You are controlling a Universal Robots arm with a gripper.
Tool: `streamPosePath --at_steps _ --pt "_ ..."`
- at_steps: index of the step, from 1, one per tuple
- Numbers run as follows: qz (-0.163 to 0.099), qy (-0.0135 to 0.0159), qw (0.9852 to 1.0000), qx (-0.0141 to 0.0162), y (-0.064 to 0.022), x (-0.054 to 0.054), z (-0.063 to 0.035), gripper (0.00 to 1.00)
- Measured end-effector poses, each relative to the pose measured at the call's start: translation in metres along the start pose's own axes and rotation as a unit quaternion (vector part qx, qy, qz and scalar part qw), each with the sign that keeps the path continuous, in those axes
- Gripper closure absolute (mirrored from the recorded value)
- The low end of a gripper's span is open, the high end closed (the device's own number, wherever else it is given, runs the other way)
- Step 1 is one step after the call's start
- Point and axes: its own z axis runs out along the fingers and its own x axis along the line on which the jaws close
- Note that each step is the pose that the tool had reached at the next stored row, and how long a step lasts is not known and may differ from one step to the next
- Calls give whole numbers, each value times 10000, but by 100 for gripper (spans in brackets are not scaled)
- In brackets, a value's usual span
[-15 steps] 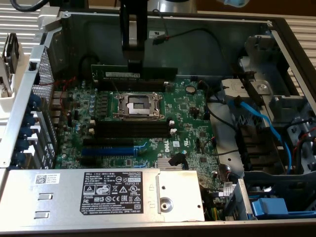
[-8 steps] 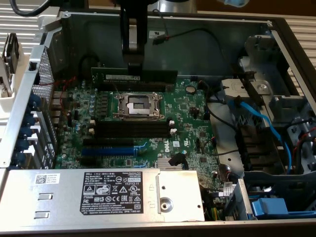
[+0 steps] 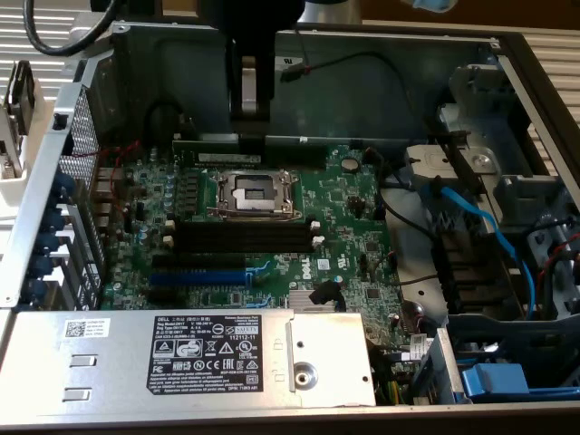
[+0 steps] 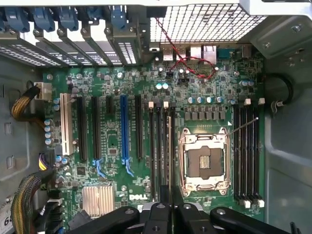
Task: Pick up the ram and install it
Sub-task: 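Insert the ram into the slot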
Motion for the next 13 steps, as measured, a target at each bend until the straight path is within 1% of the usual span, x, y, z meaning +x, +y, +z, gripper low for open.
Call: streamPosePath --at_steps 5,9,13 --pt "0 0 10000 0 -3 18 89 88" --pt "0 -1 10000 0 -4 75 161 88" --pt "1 0 10000 0 -1 82 233 88"
